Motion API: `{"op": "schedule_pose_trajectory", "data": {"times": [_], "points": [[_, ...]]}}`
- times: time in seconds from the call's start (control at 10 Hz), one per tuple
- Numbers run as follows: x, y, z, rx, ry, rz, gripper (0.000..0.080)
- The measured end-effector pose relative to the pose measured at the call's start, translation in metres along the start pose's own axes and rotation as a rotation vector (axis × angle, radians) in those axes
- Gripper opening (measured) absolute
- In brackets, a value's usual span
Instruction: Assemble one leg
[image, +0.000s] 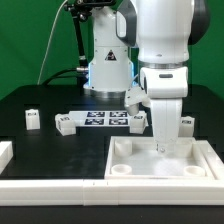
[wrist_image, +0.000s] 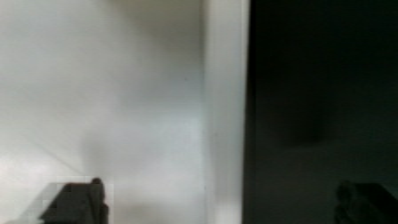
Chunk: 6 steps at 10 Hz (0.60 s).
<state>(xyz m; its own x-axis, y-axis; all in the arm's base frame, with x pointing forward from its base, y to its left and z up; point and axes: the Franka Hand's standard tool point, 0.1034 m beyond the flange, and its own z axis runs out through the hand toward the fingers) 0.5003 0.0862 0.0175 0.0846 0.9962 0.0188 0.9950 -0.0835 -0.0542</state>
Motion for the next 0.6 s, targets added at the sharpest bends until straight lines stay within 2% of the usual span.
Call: {"op": "schedule_pose_trajectory", "data": {"times": [0.4, 0.6], "points": [[0.008, -0.022, -0.038, -0.036, -0.014, 0.105, 0.0648], [0.006, -0.022, -0.034, -0.030, -0.015, 0.112, 0.0648]]}}
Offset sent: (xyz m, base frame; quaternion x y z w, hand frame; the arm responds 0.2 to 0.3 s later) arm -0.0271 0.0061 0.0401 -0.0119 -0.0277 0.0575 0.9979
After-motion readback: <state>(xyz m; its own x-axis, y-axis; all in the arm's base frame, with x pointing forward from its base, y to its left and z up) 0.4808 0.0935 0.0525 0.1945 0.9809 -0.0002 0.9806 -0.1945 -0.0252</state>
